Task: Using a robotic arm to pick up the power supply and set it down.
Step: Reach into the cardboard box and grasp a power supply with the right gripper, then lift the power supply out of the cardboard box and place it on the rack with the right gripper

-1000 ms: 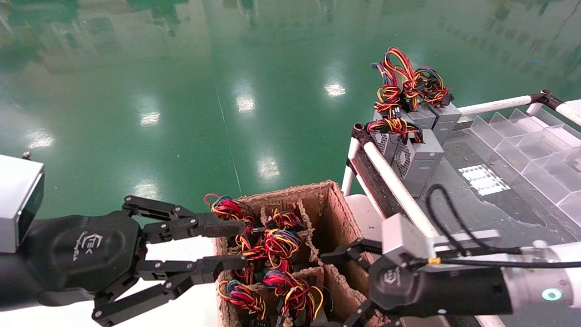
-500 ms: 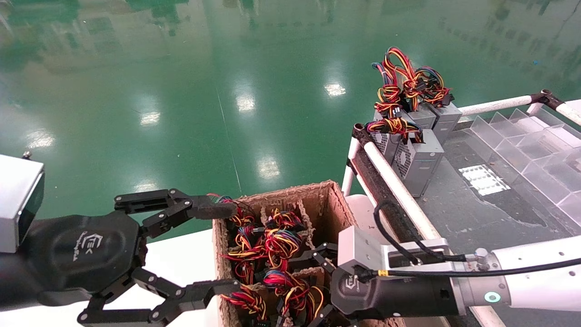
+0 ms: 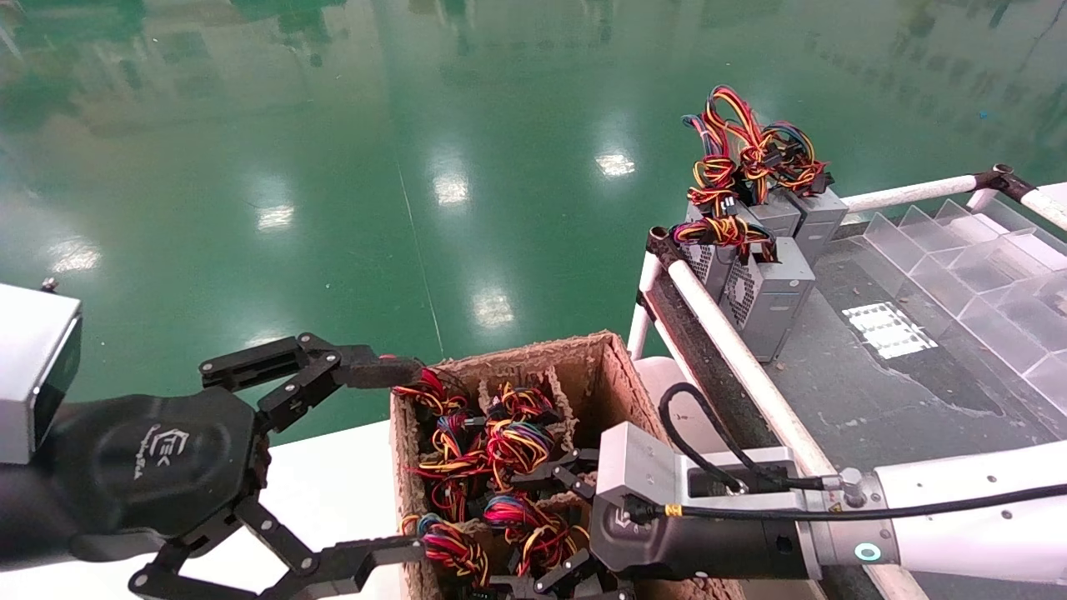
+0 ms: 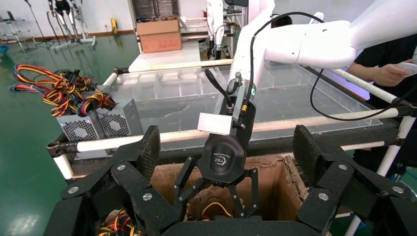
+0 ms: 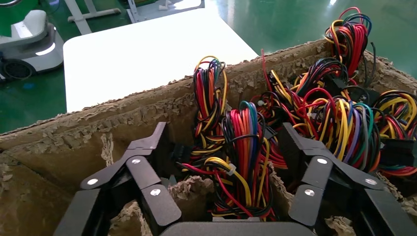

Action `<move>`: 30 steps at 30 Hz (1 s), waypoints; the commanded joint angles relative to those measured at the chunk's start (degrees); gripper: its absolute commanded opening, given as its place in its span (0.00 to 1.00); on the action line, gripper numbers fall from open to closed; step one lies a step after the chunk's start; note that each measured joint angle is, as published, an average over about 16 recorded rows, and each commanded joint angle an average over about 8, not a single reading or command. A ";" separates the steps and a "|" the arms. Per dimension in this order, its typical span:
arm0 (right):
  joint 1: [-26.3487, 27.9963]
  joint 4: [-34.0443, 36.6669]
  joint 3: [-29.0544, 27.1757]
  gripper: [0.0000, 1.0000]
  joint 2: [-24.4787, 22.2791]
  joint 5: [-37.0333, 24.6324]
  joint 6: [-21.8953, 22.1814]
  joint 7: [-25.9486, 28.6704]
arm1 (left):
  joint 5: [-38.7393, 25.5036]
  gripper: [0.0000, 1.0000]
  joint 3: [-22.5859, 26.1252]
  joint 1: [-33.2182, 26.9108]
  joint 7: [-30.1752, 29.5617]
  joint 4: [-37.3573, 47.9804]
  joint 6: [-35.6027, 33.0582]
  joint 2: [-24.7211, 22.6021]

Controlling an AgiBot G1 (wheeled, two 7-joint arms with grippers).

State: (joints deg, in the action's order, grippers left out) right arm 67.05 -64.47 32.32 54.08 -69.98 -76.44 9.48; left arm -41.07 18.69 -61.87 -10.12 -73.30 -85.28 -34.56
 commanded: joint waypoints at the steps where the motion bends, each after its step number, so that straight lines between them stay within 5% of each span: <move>1: -0.21 -0.25 -0.02 0.00 -0.03 0.02 0.09 -0.07 | 0.00 1.00 0.01 0.00 0.00 0.00 0.00 0.00; 30: -0.48 2.67 -0.16 0.00 0.54 -0.25 0.67 -2.19 | 0.06 1.00 0.09 -0.02 0.04 0.00 0.04 0.03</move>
State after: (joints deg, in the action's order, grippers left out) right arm 66.41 -61.91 32.03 54.44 -70.06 -75.69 7.32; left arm -41.01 18.77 -61.90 -10.07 -73.30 -85.24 -34.53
